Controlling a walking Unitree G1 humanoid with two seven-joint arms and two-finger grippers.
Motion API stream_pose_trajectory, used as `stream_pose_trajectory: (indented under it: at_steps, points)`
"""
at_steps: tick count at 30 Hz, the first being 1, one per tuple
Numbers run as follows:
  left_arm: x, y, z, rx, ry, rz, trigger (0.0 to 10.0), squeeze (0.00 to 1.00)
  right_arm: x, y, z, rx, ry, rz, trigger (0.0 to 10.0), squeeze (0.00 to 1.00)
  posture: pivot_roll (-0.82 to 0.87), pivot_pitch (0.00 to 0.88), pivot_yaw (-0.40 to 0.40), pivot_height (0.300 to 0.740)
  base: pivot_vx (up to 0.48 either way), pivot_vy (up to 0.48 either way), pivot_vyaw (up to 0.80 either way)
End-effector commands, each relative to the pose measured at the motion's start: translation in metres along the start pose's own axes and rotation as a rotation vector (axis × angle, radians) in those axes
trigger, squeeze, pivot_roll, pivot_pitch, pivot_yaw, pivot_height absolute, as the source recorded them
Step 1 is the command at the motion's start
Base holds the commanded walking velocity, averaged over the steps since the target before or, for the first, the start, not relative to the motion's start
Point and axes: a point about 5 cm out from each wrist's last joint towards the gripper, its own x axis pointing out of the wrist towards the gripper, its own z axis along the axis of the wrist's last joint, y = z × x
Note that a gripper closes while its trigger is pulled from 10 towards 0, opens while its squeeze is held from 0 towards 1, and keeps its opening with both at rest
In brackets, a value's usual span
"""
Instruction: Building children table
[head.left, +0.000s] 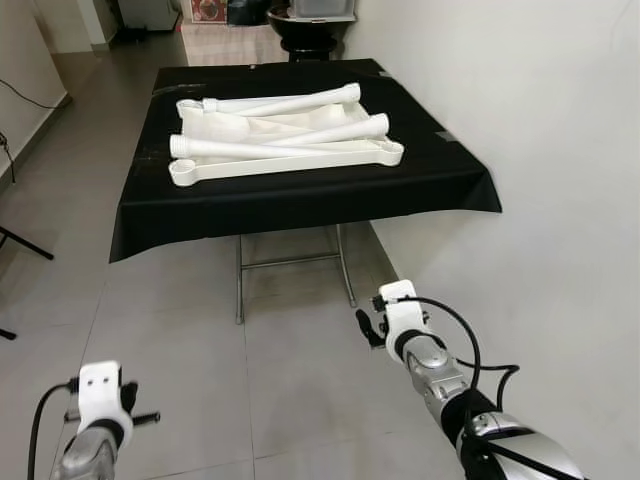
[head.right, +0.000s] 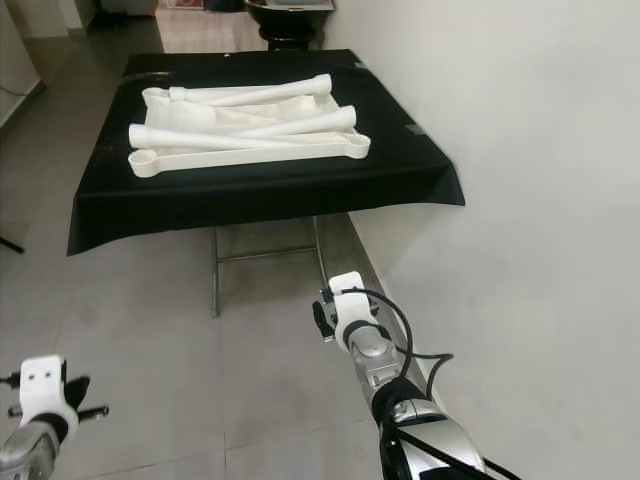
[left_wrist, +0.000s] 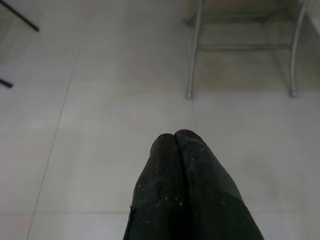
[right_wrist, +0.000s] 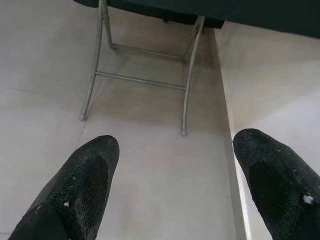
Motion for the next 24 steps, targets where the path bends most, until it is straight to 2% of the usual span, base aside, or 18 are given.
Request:
stream_pose_trajectory:
  at_steps: [1,3,6,8,9,11,13,15,18,20,24]
  points:
    - [-0.005,-0.002,-0.005,-0.008,-0.007,-0.009,10.0,0.00,0.000,0.002,0.001,-0.006,-0.010,-0.005,10.0,0.00,-0.25,0.000,-0.071,0.740,0.000,0.000,0.00]
    - [-0.007,-0.010,0.000,-0.002,-0.076,-0.037,10.0,0.00,0.001,0.004,0.004,0.017,-0.019,-0.002,10.0,0.00,-0.24,0.000,-0.074,0.740,0.000,0.000,0.00]
    - [-0.009,-0.015,0.004,0.007,-0.118,-0.049,10.0,0.00,0.002,0.003,0.009,0.021,-0.048,-0.009,10.0,0.00,-0.25,0.000,-0.074,0.740,0.000,0.000,0.00]
    - [-0.011,-0.018,0.007,0.013,-0.155,-0.052,10.0,0.00,0.002,0.003,0.014,0.033,-0.087,0.000,10.0,0.00,-0.25,0.000,-0.073,0.740,0.000,0.000,0.00]
    - [-0.015,-0.024,0.014,0.015,-0.213,-0.046,10.0,0.00,0.001,0.003,0.021,0.055,-0.141,0.032,10.0,0.00,-0.25,0.000,-0.074,0.740,0.000,0.000,0.00]
    - [-0.016,-0.025,0.015,0.014,-0.224,-0.043,10.0,0.00,0.001,0.003,0.022,0.060,-0.149,0.041,10.0,0.00,-0.25,0.000,-0.074,0.740,0.000,0.000,0.00]
    - [-0.025,-0.037,0.027,0.035,-0.280,-0.049,10.0,0.00,-0.003,0.010,0.028,0.069,-0.231,0.095,10.0,0.00,-0.26,0.000,-0.066,0.740,0.000,0.000,0.00]
    - [-0.025,-0.037,0.027,0.035,-0.280,-0.049,10.0,0.00,-0.003,0.010,0.028,0.069,-0.231,0.095,10.0,0.00,-0.26,0.000,-0.066,0.740,0.000,0.000,0.00]
    - [-0.040,-0.057,0.042,0.082,-0.340,-0.122,10.0,0.00,-0.010,0.016,0.030,0.060,-0.289,0.149,10.0,0.00,-0.26,0.000,-0.058,0.740,0.000,0.000,0.00]
    - [-0.049,-0.066,0.050,0.073,-0.380,-0.161,10.0,0.00,-0.014,0.016,0.029,0.067,-0.294,0.164,10.0,0.00,-0.27,0.000,-0.058,0.740,0.000,0.000,0.00]
    - [-0.056,-0.073,0.055,0.060,-0.406,-0.159,10.0,0.00,-0.018,0.016,0.028,0.085,-0.297,0.178,10.0,0.00,-0.26,0.000,-0.058,0.740,0.000,0.000,0.00]
